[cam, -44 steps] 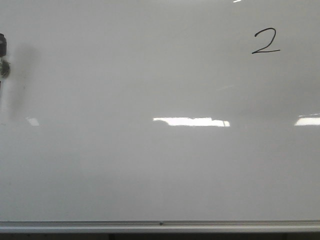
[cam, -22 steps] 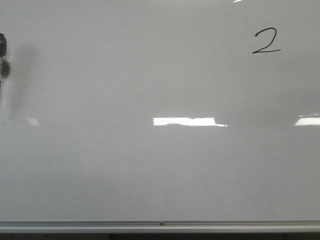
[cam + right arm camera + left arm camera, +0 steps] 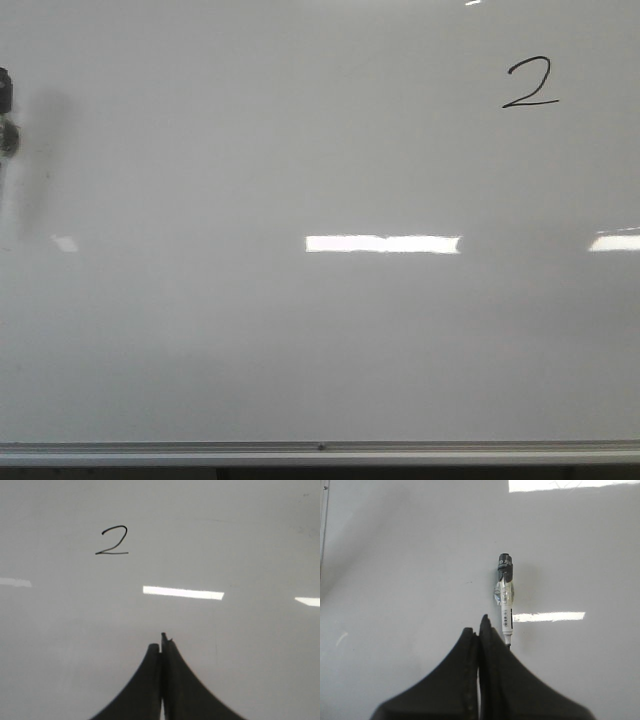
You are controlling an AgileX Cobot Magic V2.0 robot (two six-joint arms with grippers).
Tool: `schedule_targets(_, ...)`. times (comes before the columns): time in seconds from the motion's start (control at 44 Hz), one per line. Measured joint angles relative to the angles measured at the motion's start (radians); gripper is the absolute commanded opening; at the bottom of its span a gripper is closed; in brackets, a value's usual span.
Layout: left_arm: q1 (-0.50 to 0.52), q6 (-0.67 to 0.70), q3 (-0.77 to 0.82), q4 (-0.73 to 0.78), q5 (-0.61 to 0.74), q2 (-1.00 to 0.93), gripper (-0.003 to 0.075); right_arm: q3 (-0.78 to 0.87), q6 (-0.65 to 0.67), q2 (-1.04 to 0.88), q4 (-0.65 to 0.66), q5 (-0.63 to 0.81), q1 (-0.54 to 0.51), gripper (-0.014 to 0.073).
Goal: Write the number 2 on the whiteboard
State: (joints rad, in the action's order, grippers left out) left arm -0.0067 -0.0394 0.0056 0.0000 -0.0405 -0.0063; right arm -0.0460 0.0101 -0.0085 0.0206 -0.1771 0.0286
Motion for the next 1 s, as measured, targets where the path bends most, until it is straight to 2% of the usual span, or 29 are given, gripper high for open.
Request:
schedule_targets(0.319, 0.0, 0.0, 0.0, 0.0, 0.0, 0.0, -0.002, 0.073, 0.0, 0.0, -0.021, 0.098, -0.007, -0.0068)
schedule_targets(1.001, 0.0, 0.0, 0.0, 0.0, 0.0, 0.0, -0.002, 0.073, 0.002, -0.002, -0.021, 0.101, -0.007, -0.0068)
